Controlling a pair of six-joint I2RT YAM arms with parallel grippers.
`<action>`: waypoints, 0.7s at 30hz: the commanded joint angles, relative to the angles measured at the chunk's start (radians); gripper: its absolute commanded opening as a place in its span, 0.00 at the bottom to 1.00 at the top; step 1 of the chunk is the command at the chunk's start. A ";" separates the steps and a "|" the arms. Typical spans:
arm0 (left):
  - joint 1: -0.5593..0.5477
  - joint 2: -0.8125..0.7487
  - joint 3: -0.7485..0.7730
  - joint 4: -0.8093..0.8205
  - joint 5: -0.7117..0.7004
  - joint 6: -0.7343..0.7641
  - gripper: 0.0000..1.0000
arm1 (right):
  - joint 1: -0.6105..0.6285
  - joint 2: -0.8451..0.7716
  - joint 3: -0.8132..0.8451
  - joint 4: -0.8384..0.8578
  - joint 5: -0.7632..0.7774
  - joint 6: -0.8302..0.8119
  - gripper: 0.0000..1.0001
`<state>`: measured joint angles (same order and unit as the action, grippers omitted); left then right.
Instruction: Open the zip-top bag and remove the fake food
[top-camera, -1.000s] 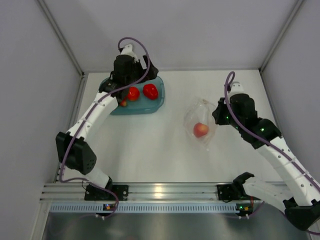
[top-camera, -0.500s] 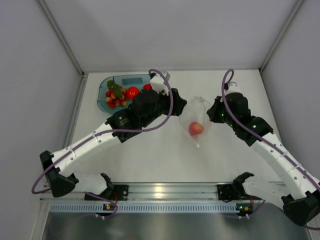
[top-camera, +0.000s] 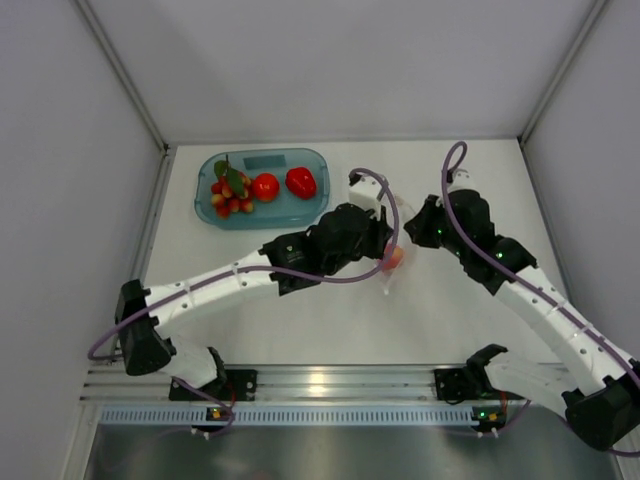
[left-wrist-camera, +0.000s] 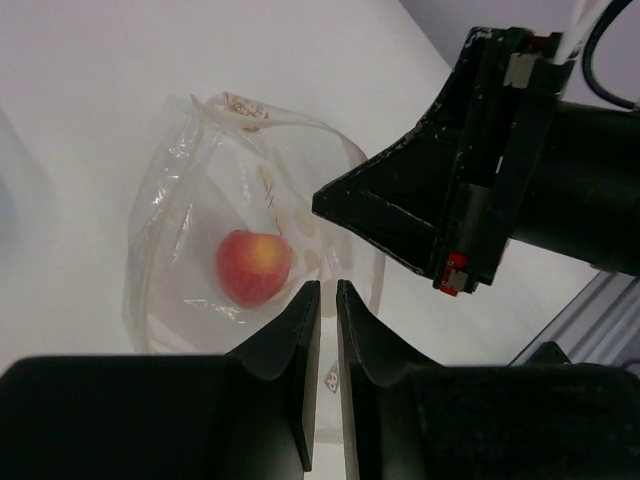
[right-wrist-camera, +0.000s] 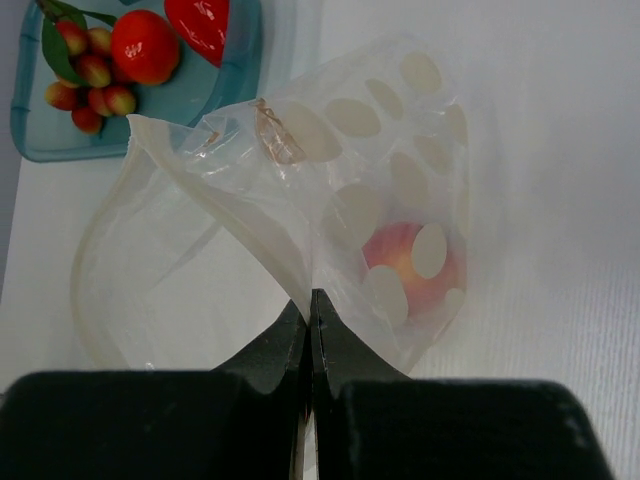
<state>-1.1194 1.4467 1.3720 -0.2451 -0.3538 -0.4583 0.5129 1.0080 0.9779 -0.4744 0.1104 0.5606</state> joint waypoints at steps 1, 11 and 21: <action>-0.002 0.043 0.015 0.066 -0.034 0.000 0.17 | -0.013 -0.026 -0.024 0.074 -0.041 0.028 0.00; 0.023 0.250 0.059 0.093 -0.039 0.004 0.18 | -0.014 -0.037 -0.102 0.131 -0.090 0.056 0.00; 0.069 0.399 0.113 0.093 -0.062 -0.010 0.30 | -0.079 -0.063 -0.145 0.114 -0.087 0.016 0.00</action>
<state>-1.0504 1.8317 1.4296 -0.2092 -0.3885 -0.4652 0.4736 0.9733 0.8299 -0.3904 0.0315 0.6006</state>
